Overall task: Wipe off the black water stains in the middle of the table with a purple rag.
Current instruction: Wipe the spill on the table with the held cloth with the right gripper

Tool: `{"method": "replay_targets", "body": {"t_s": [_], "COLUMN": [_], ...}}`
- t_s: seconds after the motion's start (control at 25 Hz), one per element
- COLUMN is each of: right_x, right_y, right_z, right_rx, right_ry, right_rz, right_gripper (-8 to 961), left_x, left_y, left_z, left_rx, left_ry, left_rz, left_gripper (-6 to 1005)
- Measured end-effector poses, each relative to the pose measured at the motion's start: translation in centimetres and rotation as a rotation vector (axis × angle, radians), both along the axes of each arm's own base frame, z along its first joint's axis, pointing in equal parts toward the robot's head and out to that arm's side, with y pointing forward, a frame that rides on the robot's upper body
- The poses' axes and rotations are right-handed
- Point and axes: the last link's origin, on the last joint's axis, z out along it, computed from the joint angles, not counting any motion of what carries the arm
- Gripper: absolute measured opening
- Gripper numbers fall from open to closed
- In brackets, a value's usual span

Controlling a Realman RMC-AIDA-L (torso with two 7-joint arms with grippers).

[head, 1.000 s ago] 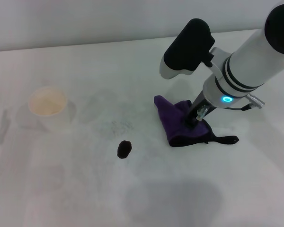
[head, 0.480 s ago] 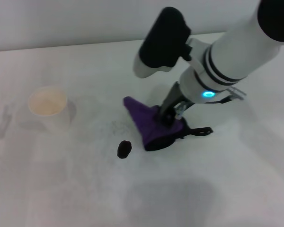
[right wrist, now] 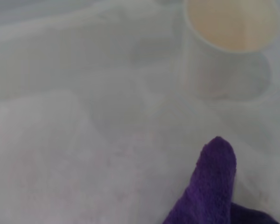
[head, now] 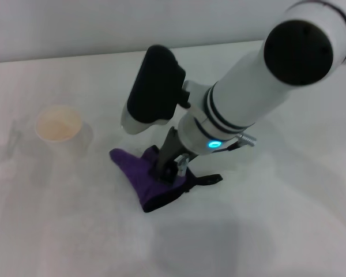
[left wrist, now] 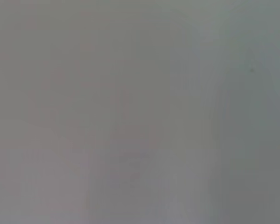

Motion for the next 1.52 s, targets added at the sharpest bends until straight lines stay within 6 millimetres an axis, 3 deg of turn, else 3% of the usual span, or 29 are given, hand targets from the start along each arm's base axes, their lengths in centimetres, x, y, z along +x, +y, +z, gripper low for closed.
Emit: {"method": "replay_targets", "body": {"t_s": [0.6,0.88,1.24,1.52], "right_x": [1.7,3.0,4.1,4.1], "right_y": [0.1,1.3,3.4,1.8], "right_z": [-2.4,-2.2,-0.5,-0.6], "right_rx": [-0.011,0.044,0.170,0.053], "right_ry": [0.110,0.099,0.101,0.054], "right_rz": [-0.001,-0.007,0.016,0.008], "right_gripper": [54,54,54,54], "left_x": [0.9,0.7,0.6,0.6], "left_y": [1.6,1.7,1.7,1.7], "left_z": [0.1,0.4,0.6,0.6], "left_rx": [0.003,0.018,0.020,0.021], "left_ry": [-0.002,-0.008,0.002,0.002], "left_rz": [-0.014,-0.004,-0.001,-0.002], "left_gripper": [891,891,891,891]}}
